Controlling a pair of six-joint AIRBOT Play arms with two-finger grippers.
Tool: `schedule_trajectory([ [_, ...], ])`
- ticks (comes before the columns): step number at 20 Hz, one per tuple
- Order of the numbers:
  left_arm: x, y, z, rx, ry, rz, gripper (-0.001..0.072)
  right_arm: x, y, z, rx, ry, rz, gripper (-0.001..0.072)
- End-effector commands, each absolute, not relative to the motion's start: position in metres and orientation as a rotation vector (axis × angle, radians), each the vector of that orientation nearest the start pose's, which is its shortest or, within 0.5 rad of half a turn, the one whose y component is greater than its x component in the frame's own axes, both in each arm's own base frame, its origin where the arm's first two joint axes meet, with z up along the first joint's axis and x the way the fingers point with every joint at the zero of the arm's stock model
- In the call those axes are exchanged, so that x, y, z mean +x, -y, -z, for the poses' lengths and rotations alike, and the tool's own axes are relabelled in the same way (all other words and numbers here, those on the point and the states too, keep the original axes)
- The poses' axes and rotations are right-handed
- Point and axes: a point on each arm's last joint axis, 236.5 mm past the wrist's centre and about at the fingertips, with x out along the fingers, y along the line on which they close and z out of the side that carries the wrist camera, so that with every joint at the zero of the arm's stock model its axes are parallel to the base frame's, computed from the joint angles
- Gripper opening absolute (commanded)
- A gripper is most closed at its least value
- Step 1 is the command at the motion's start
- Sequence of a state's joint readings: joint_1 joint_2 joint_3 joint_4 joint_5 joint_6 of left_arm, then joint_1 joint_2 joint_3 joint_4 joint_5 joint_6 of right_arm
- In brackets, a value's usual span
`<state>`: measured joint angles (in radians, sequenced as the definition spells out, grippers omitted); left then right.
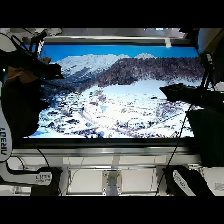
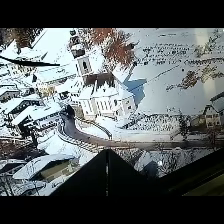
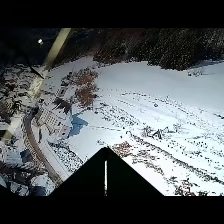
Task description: Fold the clothes and pants, and hang the long-sleeved shirts on hangers.
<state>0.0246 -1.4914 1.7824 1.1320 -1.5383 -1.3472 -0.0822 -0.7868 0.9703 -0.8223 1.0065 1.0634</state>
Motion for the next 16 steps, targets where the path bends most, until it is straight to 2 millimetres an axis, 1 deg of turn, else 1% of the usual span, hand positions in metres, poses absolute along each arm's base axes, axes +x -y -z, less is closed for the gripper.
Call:
schedule_trajectory([
  [1, 0.437, 0.086, -0.134, -0.097, -1.163, 0.466, 0.0007, 0.352, -0.102, -0.190, 0.195, -0.575, -0.489, 0.0019],
  [2, 0.444, 0.079, -0.129, -0.084, -1.158, 0.435, 0.0011, 0.355, -0.101, -0.192, 0.195, -0.563, -0.481, 0.0019],
  [3, 0.448, 0.064, -0.118, -0.049, -1.178, 0.384, 0.0018, 0.358, -0.099, -0.195, 0.198, -0.548, -0.471, 0.0019],
  [4, 0.450, 0.045, -0.106, -0.001, -1.208, 0.321, 0.0081, 0.359, -0.099, -0.197, 0.206, -0.538, -0.470, 0.0019],
  [5, 0.451, 0.019, -0.093, 0.069, -1.248, 0.231, 0.0331, 0.358, -0.101, -0.199, 0.215, -0.537, -0.476, 0.0019],
  [6, 0.452, -0.012, -0.083, 0.143, -1.283, 0.121, 0.0574, 0.358, -0.101, -0.198, 0.215, -0.540, -0.479, 0.0019],
  [7, 0.453, -0.039, -0.076, 0.176, -1.310, 0.015, 0.0612, 0.357, -0.102, -0.198, 0.217, -0.541, -0.481, 0.0019],
  [8, 0.454, -0.060, -0.068, 0.169, -1.328, -0.066, 0.0606, 0.357, -0.102, -0.197, 0.216, -0.544, -0.482, 0.0019],
  [9, 0.454, -0.073, -0.058, 0.135, -1.350, -0.111, 0.0606, 0.357, -0.102, -0.197, 0.214, -0.545, -0.482, 0.0019],
  [10, 0.454, -0.085, -0.043, 0.097, -1.382, -0.145, 0.0606, 0.357, -0.102, -0.197, 0.213, -0.544, -0.481, 0.0040],
  [11, 0.453, -0.094, -0.027, 0.076, -1.419, -0.163, 0.0606, 0.357, -0.101, -0.196, 0.208, -0.546, -0.478, 0.0176],
  [12, 0.449, -0.105, -0.010, 0.063, -1.466, -0.180, 0.0606, 0.356, -0.100, -0.194, 0.199, -0.555, -0.477, 0.0421],
  [13, 0.445, -0.119, 0.003, 0.070, -1.503, -0.211, 0.0606, 0.355, -0.100, -0.192, 0.191, -0.563, -0.478, 0.0634],
  [14, 0.442, -0.137, 0.013, 0.093, -1.531, -0.255, 0.0606, 0.355, -0.099, -0.191, 0.187, -0.564, -0.475, 0.0641],
  [16, 0.438, -0.174, 0.022, 0.139, -1.546, -0.366, 0.0606, 0.356, -0.098, -0.191, 0.181, -0.563, -0.469, 0.0641],
])
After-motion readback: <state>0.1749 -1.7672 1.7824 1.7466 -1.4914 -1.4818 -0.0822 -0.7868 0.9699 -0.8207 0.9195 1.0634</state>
